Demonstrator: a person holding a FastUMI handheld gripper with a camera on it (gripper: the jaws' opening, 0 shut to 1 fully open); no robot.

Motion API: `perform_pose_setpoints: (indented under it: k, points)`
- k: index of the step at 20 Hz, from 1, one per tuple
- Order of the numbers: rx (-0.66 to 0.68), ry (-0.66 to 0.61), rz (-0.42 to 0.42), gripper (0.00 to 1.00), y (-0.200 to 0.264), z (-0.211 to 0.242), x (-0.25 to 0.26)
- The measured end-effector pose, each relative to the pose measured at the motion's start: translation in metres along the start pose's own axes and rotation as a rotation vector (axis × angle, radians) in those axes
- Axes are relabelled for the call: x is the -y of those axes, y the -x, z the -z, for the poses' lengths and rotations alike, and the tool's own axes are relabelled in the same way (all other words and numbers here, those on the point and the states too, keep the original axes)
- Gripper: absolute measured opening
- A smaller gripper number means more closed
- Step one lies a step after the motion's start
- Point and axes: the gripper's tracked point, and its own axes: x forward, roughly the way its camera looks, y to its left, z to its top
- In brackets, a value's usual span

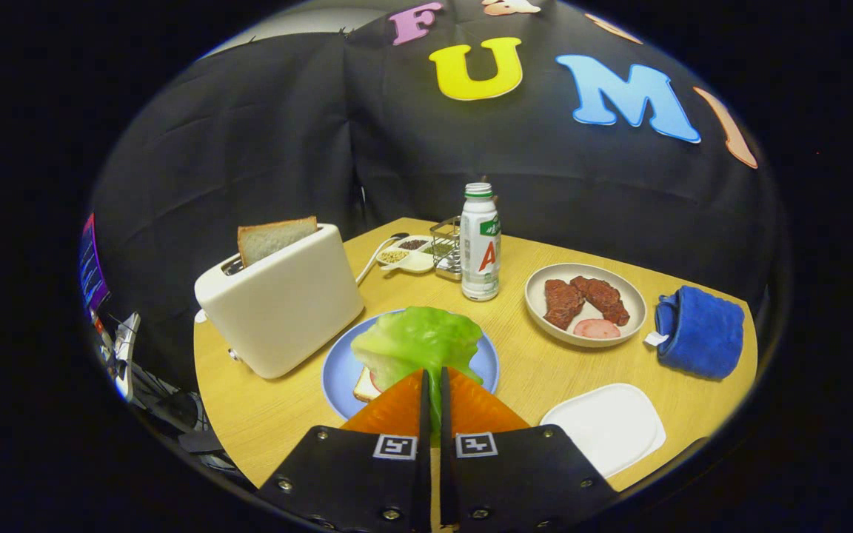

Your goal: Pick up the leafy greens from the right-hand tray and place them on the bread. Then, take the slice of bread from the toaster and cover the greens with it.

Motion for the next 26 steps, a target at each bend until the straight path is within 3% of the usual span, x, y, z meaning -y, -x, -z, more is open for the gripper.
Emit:
perform_pose_setpoints:
  k: [6, 12, 16, 17, 19, 26]
  points:
    - [-0.042, 0.001, -0.038, 0.05, -0.035, 0.003, -0.025]
    - [-0.037, 0.043, 0.010, 0.05, -0.048, 0.005, -0.021]
    - [-0.047, 0.057, 0.009, 0.18, -0.045, 0.010, -0.020]
    - [-0.036, 0.065, 0.023, 0.29, -0.044, 0.010, -0.016]
    - [0.027, 0.046, 0.033, 0.42, -0.033, -0.001, -0.011]
    - [0.254, -0.045, 0.094, 0.43, 0.020, -0.031, -0.014]
